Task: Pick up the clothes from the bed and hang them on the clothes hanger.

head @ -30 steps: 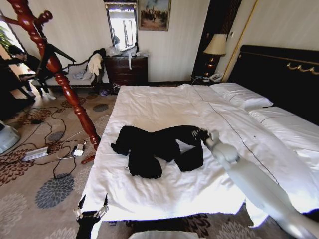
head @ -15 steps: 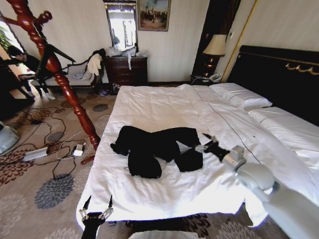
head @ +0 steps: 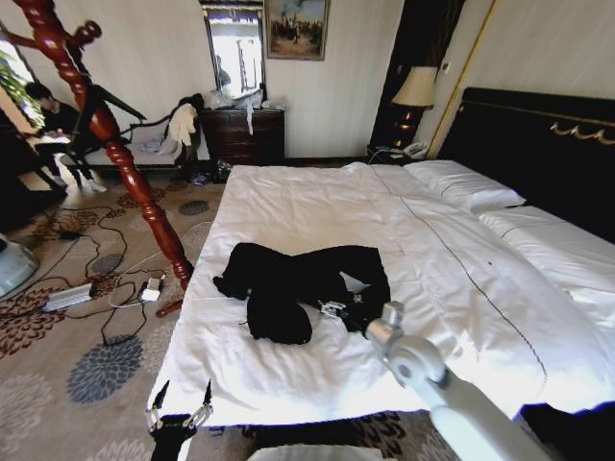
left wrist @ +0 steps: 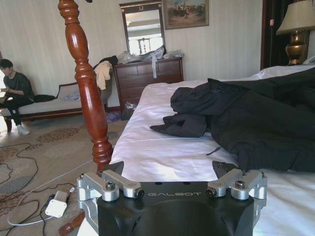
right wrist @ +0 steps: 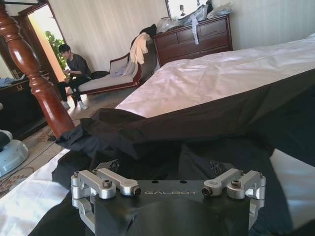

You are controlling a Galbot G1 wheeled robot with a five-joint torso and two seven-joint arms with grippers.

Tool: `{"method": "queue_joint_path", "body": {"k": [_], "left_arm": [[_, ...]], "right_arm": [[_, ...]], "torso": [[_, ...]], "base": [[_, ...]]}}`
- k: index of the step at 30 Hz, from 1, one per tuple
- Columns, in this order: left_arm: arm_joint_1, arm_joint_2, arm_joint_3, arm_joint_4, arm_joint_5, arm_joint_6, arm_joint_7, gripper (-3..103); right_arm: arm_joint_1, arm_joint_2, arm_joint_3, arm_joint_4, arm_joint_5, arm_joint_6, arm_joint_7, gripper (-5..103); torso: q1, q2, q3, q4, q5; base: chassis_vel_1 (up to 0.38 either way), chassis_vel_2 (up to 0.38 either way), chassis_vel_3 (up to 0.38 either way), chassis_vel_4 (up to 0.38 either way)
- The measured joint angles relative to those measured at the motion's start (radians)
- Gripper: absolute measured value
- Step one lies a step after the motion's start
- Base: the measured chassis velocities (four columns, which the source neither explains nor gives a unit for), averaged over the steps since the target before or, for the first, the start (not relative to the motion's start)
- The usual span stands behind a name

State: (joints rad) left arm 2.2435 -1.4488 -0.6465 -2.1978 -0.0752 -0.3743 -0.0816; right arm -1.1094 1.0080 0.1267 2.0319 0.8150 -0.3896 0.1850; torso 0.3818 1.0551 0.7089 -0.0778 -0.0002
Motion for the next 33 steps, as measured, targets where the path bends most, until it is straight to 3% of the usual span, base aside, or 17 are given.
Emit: {"method": "queue_joint_path", "body": {"k": [12, 17, 26, 33], "left_arm": [[0.011, -0.009, 0.002, -0.001, 0.022, 0.004, -0.002, 100], [0.013, -0.012, 0.003, -0.001, 0.027, 0.006, -0.003, 100], [0.016, -0.012, -0.008, -0.001, 0.023, 0.006, -0.004, 100], [0.015, -0.009, -0.011, 0.001, 0.020, 0.006, -0.005, 100]], "right_arm": [[0.103, 0.190, -0.089, -0.177, -0.110, 0.028, -0.003, 100], [0.128, 0.237, -0.114, -0.222, -0.164, 0.043, -0.009, 100], [0.161, 0.268, -0.142, -0.317, -0.289, 0.093, -0.018, 100], [0.199, 0.295, -0.144, -0.379, -0.299, 0.103, 0.000, 101]], "torso": [[0.000, 0.000, 0.000, -0.0001, 0.0000], [0.000, 0.000, 0.000, -0.0001, -0.0001], [0.000, 0.000, 0.000, -0.0001, 0.0000], [0.000, 0.000, 0.000, -0.0002, 0.0001]], "base": [[0.000, 0.000, 0.000, 0.000], [0.000, 0.000, 0.000, 0.000], [0.000, 0.000, 0.000, 0.000], [0.000, 0.000, 0.000, 0.000]]}}
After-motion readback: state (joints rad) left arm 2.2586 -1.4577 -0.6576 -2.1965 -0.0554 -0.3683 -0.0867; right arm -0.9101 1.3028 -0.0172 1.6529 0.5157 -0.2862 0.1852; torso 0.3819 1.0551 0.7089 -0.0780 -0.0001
